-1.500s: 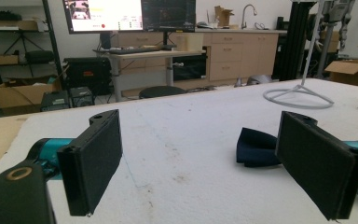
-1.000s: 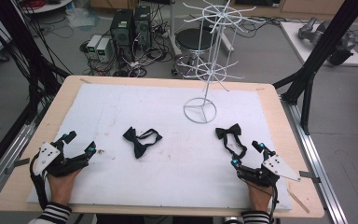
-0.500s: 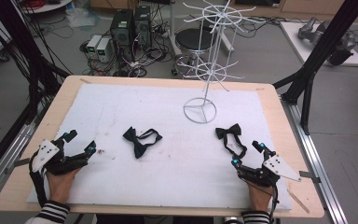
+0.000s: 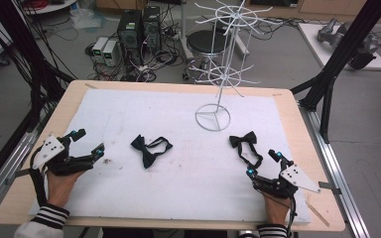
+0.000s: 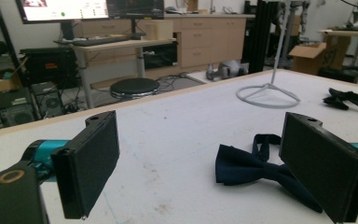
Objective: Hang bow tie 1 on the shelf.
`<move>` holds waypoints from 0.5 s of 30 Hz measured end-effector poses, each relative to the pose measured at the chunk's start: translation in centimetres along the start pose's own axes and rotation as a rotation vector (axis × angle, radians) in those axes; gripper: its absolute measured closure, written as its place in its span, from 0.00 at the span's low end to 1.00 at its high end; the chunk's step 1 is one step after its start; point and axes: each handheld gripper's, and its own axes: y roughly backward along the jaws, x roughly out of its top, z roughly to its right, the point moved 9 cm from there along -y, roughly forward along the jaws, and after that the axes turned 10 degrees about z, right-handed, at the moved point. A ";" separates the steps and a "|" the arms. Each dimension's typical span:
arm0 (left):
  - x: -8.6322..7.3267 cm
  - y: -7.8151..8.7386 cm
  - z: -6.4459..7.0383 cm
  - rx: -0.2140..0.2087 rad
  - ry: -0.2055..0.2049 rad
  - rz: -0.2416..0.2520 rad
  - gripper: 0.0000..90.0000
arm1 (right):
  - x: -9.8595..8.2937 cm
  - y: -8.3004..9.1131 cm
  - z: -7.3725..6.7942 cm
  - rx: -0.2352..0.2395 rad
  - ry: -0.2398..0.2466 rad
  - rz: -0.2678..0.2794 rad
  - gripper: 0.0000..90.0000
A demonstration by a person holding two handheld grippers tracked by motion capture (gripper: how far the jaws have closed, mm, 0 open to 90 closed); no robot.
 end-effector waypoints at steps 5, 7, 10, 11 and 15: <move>0.7 -0.8 0.2 -0.058 -0.015 -0.037 0.14 | 0.0 0.0 0.0 0.000 0.000 0.004 0.12; 1.0 -1.3 0.3 -0.080 -0.036 -0.062 0.14 | 0.0 0.0 0.1 -0.002 0.005 0.007 0.12; 1.3 -1.8 0.6 -0.111 -0.049 -0.095 0.14 | 0.1 0.0 0.1 -0.002 0.000 0.009 0.12; 1.4 -2.0 0.6 -0.121 -0.050 -0.102 0.14 | 0.1 0.0 0.1 -0.002 0.000 0.009 0.12; 1.9 -2.7 1.0 -0.162 -0.049 -0.119 0.14 | 0.1 0.0 0.1 -0.001 -0.001 0.011 0.12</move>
